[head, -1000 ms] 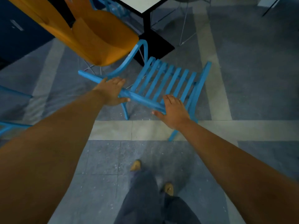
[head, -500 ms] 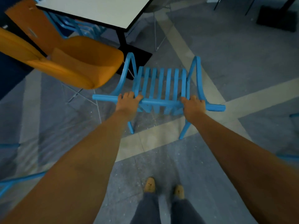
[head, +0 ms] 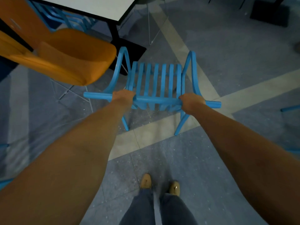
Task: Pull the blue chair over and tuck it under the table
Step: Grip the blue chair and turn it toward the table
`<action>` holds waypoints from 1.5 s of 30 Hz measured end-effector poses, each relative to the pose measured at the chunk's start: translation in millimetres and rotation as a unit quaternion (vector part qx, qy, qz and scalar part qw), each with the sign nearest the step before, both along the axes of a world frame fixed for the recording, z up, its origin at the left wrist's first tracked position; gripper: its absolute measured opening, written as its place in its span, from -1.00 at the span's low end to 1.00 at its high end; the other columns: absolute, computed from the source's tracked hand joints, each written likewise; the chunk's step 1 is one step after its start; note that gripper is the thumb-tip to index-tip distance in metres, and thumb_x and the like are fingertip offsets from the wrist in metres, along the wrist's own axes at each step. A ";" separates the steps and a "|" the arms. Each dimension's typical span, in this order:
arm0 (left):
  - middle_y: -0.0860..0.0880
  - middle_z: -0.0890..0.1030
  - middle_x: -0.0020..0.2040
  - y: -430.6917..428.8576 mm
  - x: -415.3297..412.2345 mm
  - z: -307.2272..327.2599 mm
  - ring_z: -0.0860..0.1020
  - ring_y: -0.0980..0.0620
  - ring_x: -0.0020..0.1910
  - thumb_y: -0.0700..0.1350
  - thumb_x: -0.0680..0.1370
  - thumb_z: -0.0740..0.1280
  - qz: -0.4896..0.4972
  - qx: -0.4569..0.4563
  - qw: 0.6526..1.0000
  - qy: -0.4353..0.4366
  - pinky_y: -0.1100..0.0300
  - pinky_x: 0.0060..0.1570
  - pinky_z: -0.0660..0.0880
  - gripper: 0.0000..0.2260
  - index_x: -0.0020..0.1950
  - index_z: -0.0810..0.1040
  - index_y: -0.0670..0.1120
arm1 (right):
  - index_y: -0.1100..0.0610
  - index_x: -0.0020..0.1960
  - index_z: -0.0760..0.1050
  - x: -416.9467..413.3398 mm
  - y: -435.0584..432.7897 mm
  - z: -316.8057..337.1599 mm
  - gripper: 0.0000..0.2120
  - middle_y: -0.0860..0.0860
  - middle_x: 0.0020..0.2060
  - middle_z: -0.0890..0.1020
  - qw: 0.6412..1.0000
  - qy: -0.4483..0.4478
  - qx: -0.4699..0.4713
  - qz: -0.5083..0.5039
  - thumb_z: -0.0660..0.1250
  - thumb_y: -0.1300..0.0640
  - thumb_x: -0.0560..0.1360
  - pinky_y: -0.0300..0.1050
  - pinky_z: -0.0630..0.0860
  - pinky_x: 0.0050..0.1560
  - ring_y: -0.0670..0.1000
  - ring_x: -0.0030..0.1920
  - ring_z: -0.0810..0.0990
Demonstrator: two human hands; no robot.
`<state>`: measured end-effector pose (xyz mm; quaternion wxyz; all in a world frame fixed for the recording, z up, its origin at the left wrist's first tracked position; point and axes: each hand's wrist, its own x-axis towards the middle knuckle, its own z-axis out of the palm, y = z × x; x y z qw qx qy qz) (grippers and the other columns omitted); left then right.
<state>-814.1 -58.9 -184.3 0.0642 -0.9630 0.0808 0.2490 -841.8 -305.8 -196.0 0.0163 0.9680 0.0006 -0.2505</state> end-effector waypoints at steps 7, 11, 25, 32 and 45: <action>-0.19 0.52 0.29 -28.6 -7.8 -5.4 0.49 -0.24 0.24 -0.22 0.62 0.15 0.036 -0.032 0.999 -0.004 -0.09 0.25 0.38 -0.55 0.51 0.28 0.00 | 0.09 0.30 0.48 3.5 -34.5 2.9 -0.66 0.13 0.15 0.60 0.999 0.008 0.028 0.029 0.24 0.25 0.54 0.11 0.56 0.19 0.19 0.16 0.59; -0.14 0.58 0.19 -74.5 -18.2 -8.2 0.54 -0.19 0.16 -0.27 0.58 0.16 0.049 -0.011 0.999 -0.019 -0.09 0.18 0.42 -0.58 0.43 0.39 0.00 | 0.13 0.29 0.49 8.0 -82.6 6.3 -0.68 0.15 0.15 0.59 0.997 0.011 0.037 0.061 0.24 0.23 0.55 0.10 0.55 0.18 0.20 0.16 0.59; -0.09 0.60 0.11 -251.8 -1.1 -10.3 0.50 -0.17 0.17 -0.26 0.51 0.24 0.180 0.002 0.981 -0.075 -0.11 0.21 0.36 -0.62 0.28 0.50 0.04 | 0.14 0.26 0.52 86.6 -257.2 17.0 -0.67 0.14 0.09 0.62 0.982 0.012 0.053 0.183 0.22 0.27 0.52 0.06 0.59 0.11 0.18 0.08 0.62; -0.12 0.60 0.05 -343.2 34.9 -12.5 0.45 -0.17 0.19 -0.25 0.50 0.24 0.241 0.013 0.966 -0.089 -0.09 0.22 0.32 -0.68 0.18 0.57 0.01 | 0.17 0.21 0.54 146.7 -339.7 21.3 -0.70 0.15 0.08 0.64 0.976 -0.008 0.041 0.213 0.29 0.20 0.49 0.01 0.56 0.06 0.20 0.08 0.63; -0.11 0.60 0.03 -518.5 77.8 -7.0 0.42 -0.17 0.20 -0.30 0.52 0.22 0.352 -0.001 0.932 -0.082 -0.11 0.22 0.30 -0.70 0.15 0.57 -0.01 | 0.23 0.18 0.55 246.5 -490.2 33.4 -0.73 0.19 0.09 0.62 0.944 0.031 0.049 0.323 0.26 0.23 0.50 0.05 0.60 0.10 0.20 0.08 0.62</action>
